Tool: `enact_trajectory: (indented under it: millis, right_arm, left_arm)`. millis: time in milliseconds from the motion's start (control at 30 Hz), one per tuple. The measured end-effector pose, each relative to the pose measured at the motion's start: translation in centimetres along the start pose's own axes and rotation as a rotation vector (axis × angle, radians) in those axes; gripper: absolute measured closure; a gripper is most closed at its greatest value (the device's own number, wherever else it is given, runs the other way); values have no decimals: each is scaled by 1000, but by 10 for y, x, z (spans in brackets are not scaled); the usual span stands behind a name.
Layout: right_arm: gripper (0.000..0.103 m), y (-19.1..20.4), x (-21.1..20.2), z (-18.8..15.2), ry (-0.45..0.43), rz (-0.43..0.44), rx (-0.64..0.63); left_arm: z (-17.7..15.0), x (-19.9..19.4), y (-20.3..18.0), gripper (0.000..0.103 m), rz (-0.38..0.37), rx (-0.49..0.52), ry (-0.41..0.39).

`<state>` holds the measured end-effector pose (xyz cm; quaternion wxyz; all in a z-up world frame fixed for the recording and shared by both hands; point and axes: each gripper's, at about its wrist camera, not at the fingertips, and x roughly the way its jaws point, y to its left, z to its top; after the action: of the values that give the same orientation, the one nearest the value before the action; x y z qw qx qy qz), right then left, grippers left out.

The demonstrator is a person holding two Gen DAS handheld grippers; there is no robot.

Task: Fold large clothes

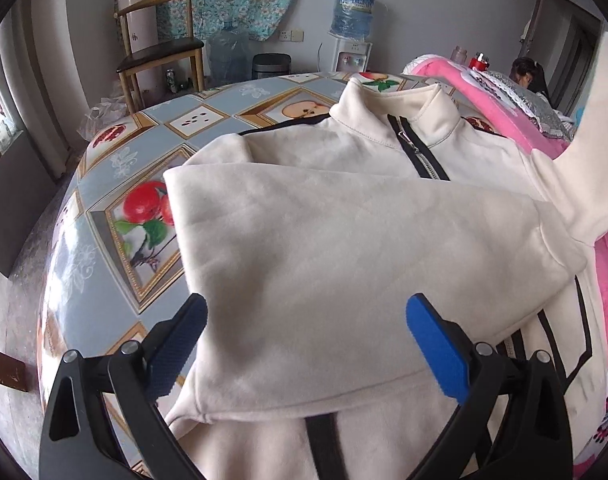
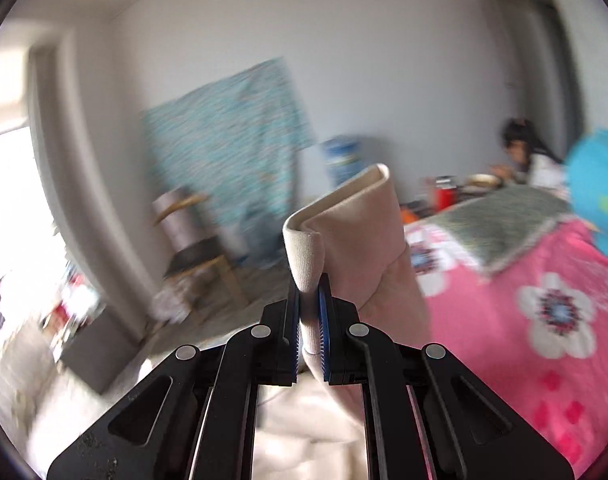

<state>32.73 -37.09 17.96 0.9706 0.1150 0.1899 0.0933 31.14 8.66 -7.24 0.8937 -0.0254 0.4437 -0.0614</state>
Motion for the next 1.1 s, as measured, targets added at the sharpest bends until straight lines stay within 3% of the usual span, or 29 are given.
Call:
enact_trajectory:
  millis: [167,300,400,467,567,600,667,833,1000,1100]
  right_arm:
    - [94,97,63,-76,172,78,-149]
    - [89,154,125,-180,375,102,-262]
    - [78,171,162,-253,569,151,-268]
    - [69,166,171,-284,660,182,-225]
    - [40,145,149,-289,651,247,-113]
    - [38,137,136,-286,628,268,-76]
    - [38,111,114,-274,575,273,-24]
    - [38,54,75,-264,481,102,35]
    - [39,15,58,-285,465,-26,54]
    - [39,6,49,-297,459,-65,51]
  left_arm:
    - [-25,-34,25,5,-38,-42,-29]
    - [-46,-54,45,5,-79,-70,-39]
    - [-55,-61,55,5,-118,-78,-40]
    - [-56,-64,58,5,-147,-82,-48]
    - [-49,-67,57,5,-197,-78,-74]
    - [-43,-66,55,6,-219,-76,-82]
    - [-30,-59,49,9,-270,-86,-80]
    - [10,-18,24,18,-410,-145,11]
    - [29,39,4,43,-413,-214,193]
    - [30,51,-5,49,-384,-225,211]
